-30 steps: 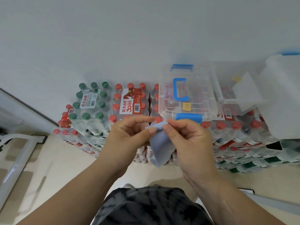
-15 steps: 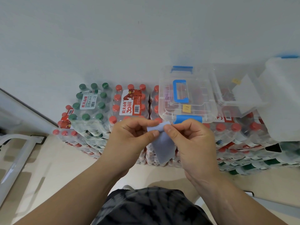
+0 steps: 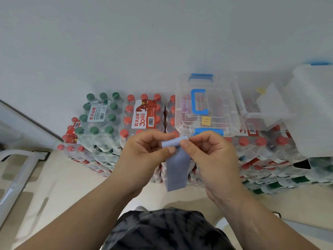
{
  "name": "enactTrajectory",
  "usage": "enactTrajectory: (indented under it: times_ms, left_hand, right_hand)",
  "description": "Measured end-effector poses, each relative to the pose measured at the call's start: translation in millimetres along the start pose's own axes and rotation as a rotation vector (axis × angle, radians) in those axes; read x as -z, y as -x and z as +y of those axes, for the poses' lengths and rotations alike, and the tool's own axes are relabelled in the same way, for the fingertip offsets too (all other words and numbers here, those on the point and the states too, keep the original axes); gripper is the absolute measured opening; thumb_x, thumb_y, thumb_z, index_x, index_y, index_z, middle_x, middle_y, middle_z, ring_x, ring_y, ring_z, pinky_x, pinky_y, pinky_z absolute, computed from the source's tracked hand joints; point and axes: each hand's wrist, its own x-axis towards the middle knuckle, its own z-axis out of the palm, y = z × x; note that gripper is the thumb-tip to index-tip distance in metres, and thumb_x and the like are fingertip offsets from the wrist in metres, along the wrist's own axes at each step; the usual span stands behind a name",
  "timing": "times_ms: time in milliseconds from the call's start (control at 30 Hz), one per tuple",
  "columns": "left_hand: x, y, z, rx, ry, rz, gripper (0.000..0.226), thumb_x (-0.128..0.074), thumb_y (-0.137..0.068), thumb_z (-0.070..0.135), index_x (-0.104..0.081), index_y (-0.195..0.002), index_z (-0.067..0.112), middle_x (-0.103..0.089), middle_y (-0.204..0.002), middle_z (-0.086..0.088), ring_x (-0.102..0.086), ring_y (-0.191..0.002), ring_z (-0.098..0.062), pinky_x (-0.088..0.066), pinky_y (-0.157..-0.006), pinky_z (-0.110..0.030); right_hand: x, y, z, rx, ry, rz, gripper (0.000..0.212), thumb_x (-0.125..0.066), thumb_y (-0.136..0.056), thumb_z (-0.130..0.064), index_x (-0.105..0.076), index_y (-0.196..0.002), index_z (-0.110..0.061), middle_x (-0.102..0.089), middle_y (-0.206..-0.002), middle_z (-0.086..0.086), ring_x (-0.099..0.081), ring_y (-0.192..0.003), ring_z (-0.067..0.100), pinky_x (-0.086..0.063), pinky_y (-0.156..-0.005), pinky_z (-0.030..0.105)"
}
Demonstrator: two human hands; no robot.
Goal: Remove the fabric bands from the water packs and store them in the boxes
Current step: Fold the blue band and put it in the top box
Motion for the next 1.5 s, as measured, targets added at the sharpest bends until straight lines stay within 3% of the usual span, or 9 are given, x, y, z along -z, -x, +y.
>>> enactTrajectory:
  times_ms: [233,333,500,733,967,1133,1300,1400,1500]
  left_hand:
    - [-2,3,4,0.058,0.028,0.016,0.016,-0.072,-0.075,0.016,-0.079,-0.090,0.020,-0.076,-0.092,-0.017,-0.074,-0.085,-0.027,-0.059,-0.069,-0.030]
    - [-3,2,4,0.060,0.000,0.040,0.014,-0.071,-0.082,0.010,-0.078,-0.090,0.018,-0.077,-0.088,-0.014,-0.075,-0.081,-0.024,-0.058,-0.065,-0.027]
    - [-4,1,4,0.019,-0.029,0.040,0.018,-0.073,-0.077,0.010,-0.081,-0.085,0.024,-0.077,-0.087,-0.012,-0.073,-0.082,-0.020,-0.058,-0.072,-0.027]
    - [-6,4,7,0.026,-0.044,0.050,0.017,-0.074,-0.075,0.021,-0.081,-0.088,0.030,-0.072,-0.090,-0.023,-0.071,-0.083,-0.030,-0.061,-0.072,-0.034]
    - [-5,3,2,0.001,-0.097,0.102,0.017,-0.075,-0.069,0.025,-0.081,-0.084,0.030,-0.076,-0.083,-0.010,-0.072,-0.085,-0.029,-0.062,-0.076,-0.036]
    - [-5,3,0,-0.011,-0.094,0.085,0.019,-0.076,-0.070,0.020,-0.080,-0.087,0.027,-0.078,-0.087,-0.003,-0.074,-0.085,-0.019,-0.058,-0.074,-0.025]
    - [-5,5,-1,0.048,-0.049,0.055,0.023,-0.073,-0.080,0.013,-0.079,-0.093,0.031,-0.073,-0.093,-0.023,-0.071,-0.087,-0.035,-0.062,-0.075,-0.039]
    - [-5,4,-1,0.054,-0.050,0.067,0.021,-0.073,-0.083,0.010,-0.080,-0.092,0.028,-0.076,-0.091,-0.015,-0.073,-0.089,-0.033,-0.061,-0.074,-0.035]
    - [-6,4,0,0.015,-0.079,0.091,0.019,-0.075,-0.072,0.026,-0.080,-0.088,0.034,-0.076,-0.090,-0.011,-0.073,-0.088,-0.027,-0.061,-0.078,-0.035]
  right_hand:
    - [2,1,7,0.056,0.079,0.020,0.011,-0.080,-0.079,-0.021,-0.072,-0.080,-0.027,-0.077,-0.086,-0.002,-0.075,-0.084,0.016,-0.060,-0.075,0.026]
    - [2,2,6,0.065,0.087,0.004,0.016,-0.080,-0.080,-0.013,-0.071,-0.082,-0.025,-0.077,-0.088,-0.006,-0.075,-0.085,0.013,-0.060,-0.073,0.022]
    - [1,4,2,0.070,0.065,0.015,0.021,-0.075,-0.073,-0.036,-0.069,-0.086,-0.020,-0.078,-0.083,-0.001,-0.075,-0.078,0.013,-0.058,-0.070,0.021]
    - [3,4,6,0.116,0.130,0.011,0.019,-0.076,-0.086,-0.017,-0.074,-0.087,-0.036,-0.079,-0.090,-0.006,-0.076,-0.087,0.014,-0.061,-0.078,0.028]
    - [3,3,7,0.000,0.084,-0.066,0.028,-0.076,-0.087,-0.016,-0.060,-0.103,-0.033,-0.081,-0.090,-0.005,-0.077,-0.087,0.013,-0.061,-0.078,0.029]
    - [1,4,7,0.025,0.132,0.005,0.021,-0.076,-0.078,-0.035,-0.069,-0.091,-0.021,-0.079,-0.086,-0.005,-0.076,-0.083,0.011,-0.060,-0.073,0.026]
    - [4,0,13,0.083,0.130,0.028,0.015,-0.080,-0.082,-0.018,-0.071,-0.083,-0.030,-0.078,-0.088,-0.012,-0.075,-0.084,0.008,-0.059,-0.073,0.021]
    - [4,1,12,0.080,0.098,0.020,0.018,-0.078,-0.084,-0.009,-0.071,-0.085,-0.026,-0.078,-0.088,-0.012,-0.075,-0.084,0.007,-0.058,-0.071,0.018]
    - [3,2,14,0.054,0.076,0.025,0.008,-0.076,-0.084,-0.021,-0.070,-0.088,-0.023,-0.079,-0.087,-0.003,-0.076,-0.084,0.013,-0.061,-0.073,0.027]
